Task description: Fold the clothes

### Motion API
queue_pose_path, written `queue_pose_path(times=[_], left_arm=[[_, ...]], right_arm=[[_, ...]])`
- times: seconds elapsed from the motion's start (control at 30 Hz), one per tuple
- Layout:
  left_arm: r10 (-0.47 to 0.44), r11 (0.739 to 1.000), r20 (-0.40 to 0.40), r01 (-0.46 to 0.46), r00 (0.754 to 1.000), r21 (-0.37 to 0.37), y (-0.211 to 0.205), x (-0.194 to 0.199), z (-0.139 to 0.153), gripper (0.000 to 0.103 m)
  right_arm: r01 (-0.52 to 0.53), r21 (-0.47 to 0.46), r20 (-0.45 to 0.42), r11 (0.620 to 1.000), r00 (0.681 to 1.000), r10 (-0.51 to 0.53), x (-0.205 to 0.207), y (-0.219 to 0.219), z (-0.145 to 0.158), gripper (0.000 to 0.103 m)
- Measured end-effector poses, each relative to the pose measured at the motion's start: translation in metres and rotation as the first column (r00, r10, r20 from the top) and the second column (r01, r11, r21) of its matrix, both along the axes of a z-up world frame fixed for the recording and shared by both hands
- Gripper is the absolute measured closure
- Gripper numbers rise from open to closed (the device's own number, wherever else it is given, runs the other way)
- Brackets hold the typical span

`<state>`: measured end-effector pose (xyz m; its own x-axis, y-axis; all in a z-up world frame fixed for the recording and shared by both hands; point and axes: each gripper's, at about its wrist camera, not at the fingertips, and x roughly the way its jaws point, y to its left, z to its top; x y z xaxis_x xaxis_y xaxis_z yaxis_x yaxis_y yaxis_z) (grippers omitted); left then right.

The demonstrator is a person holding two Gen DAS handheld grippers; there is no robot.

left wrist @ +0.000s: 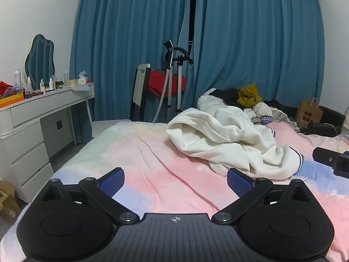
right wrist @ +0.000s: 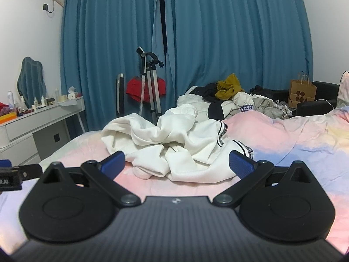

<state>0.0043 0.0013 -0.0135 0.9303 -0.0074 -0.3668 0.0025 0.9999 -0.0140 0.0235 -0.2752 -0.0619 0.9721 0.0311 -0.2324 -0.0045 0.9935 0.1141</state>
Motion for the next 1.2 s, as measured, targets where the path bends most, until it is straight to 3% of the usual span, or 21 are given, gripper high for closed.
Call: queue_pose_path(times=[0.5, 0.83, 1.0, 1.2], left_arm=[[-0.066, 0.998, -0.011, 0.066, 0.998, -0.013, -0.008, 0.011, -0.022, 0.006], [-0.168, 0.985, -0.048, 0.166, 0.985, -0.05, -0.025, 0.033, -0.024, 0.013], [-0.24, 0.971, -0.067, 0.239, 0.968, -0.025, -0.061, 0.081, -0.01, 0.013], [-0.268, 0.962, -0.09, 0.271, 0.959, 0.022, -0.133, 0.188, 0.012, 0.014]], right_arm=[[0.011, 0.011, 0.007, 1.0, 1.0, -0.011, -0.001, -0.005, 0.002, 0.0], [0.103, 0.049, 0.037, 0.994, 0.994, -0.104, -0.005, -0.017, 0.0, 0.0], [0.161, 0.087, 0.004, 0.983, 0.987, -0.162, -0.006, -0.034, 0.0, 0.0], [0.205, 0.13, -0.004, 0.97, 0.978, -0.206, 0.0, -0.053, -0.007, 0.0]])
